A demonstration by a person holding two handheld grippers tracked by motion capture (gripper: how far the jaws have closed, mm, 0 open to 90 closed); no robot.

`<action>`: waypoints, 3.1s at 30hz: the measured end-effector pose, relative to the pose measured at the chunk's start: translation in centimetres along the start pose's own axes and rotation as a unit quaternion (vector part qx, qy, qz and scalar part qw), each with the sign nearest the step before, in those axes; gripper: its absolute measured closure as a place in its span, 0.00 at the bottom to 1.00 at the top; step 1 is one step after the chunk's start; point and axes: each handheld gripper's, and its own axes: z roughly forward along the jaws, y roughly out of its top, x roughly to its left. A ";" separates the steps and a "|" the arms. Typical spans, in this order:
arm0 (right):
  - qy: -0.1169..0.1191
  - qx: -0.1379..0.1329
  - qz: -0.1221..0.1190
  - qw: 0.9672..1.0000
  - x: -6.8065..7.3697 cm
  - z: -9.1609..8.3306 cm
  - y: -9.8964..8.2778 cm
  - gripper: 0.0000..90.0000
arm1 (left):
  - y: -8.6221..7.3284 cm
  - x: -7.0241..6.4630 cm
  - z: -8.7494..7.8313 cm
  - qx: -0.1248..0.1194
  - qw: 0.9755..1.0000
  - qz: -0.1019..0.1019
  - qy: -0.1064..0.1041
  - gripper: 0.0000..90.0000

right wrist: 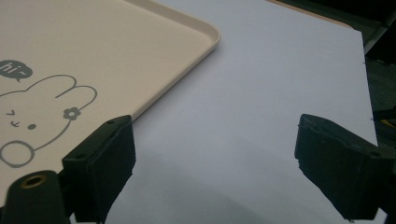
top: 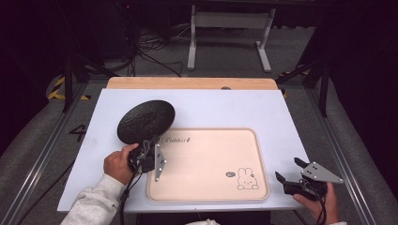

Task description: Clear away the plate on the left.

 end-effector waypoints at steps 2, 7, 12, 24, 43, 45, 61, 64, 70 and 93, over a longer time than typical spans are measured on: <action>0.001 0.005 0.001 1.000 0.0 0.1 -0.1 0.14 | 1.0 -0.2 -0.4 -0.015 1.000 0.005 -0.006 0.96; 0.002 0.004 -0.002 1.000 0.0 0.1 -0.1 0.14 | 3.2 -1.4 -1.3 -0.052 0.998 0.024 -0.021 0.96; 0.002 0.005 0.001 1.000 0.0 0.1 -0.1 0.14 | 5.3 -2.7 -1.8 -0.082 0.995 0.049 -0.044 0.95; 0.003 0.006 0.002 1.000 0.0 0.0 -0.1 0.14 | 9.0 -6.1 -3.1 -0.153 0.979 0.092 -0.100 0.94; 0.009 0.007 -0.004 1.000 0.2 0.0 -0.1 0.14 | 9.3 -7.6 -1.1 -0.182 0.962 0.100 -0.176 0.97; 0.009 0.007 -0.002 1.000 0.1 0.0 -0.1 0.14 | 9.2 -7.5 -0.8 -0.174 0.961 0.091 -0.194 0.95; 0.014 0.005 -0.006 1.000 0.3 -0.1 -0.1 0.14 | 8.8 -8.5 0.9 -0.134 0.951 0.076 -0.268 0.74; 0.013 0.005 -0.004 1.000 0.2 -0.1 -0.1 0.14 | 8.6 -8.3 0.9 -0.134 0.950 0.066 -0.273 0.72; 0.015 0.007 -0.008 1.000 0.4 0.0 0.0 0.14 | 8.5 -8.0 1.1 -0.133 0.949 0.051 -0.282 0.66; 0.014 0.002 -0.006 1.000 0.3 -0.2 0.0 0.14 | 7.5 -4.8 -0.1 -0.158 0.950 -0.056 -0.262 0.28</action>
